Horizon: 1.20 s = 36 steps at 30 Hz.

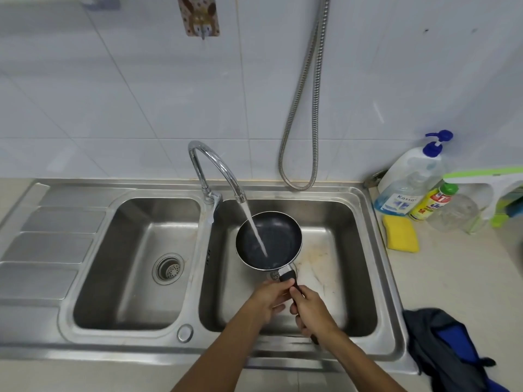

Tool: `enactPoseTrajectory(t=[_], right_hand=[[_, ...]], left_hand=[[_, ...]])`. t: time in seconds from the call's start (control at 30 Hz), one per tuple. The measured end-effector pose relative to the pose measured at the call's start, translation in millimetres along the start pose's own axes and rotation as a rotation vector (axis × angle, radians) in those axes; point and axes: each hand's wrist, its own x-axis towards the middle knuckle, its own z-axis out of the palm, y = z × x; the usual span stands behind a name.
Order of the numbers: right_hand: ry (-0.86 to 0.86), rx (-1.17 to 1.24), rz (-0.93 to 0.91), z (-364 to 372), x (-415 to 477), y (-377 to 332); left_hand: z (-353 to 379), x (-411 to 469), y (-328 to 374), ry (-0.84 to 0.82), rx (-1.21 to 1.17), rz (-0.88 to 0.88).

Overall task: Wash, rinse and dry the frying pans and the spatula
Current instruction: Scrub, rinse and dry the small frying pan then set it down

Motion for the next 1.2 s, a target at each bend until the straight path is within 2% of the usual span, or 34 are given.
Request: enactPoseTrajectory(t=[0.17, 0.43, 0.6, 0.8, 1.03, 1.2], right_hand=[[-0.059, 0.129, 0.01, 10, 3, -13], [-0.062, 0.082, 0.0, 14, 1, 2], [-0.004, 0.057, 0.007, 1, 5, 6], [-0.04, 0.101, -0.024, 17, 11, -6], [-0.078, 0.015, -0.067, 22, 6, -1], [-0.015, -0.113, -0.117, 2, 4, 9]], left_hand=[[-15, -4, 8, 0.034, -0.011, 0.052], [-22, -5, -4, 0.034, 0.068, 0.041], [-1, 3, -7, 0.062, 0.04, 0.034], [-16, -7, 8, 0.105, 0.024, 0.07], [-29, -9, -3, 0.103, 0.025, 0.058], [-14, -10, -6, 0.087, 0.125, 0.054]])
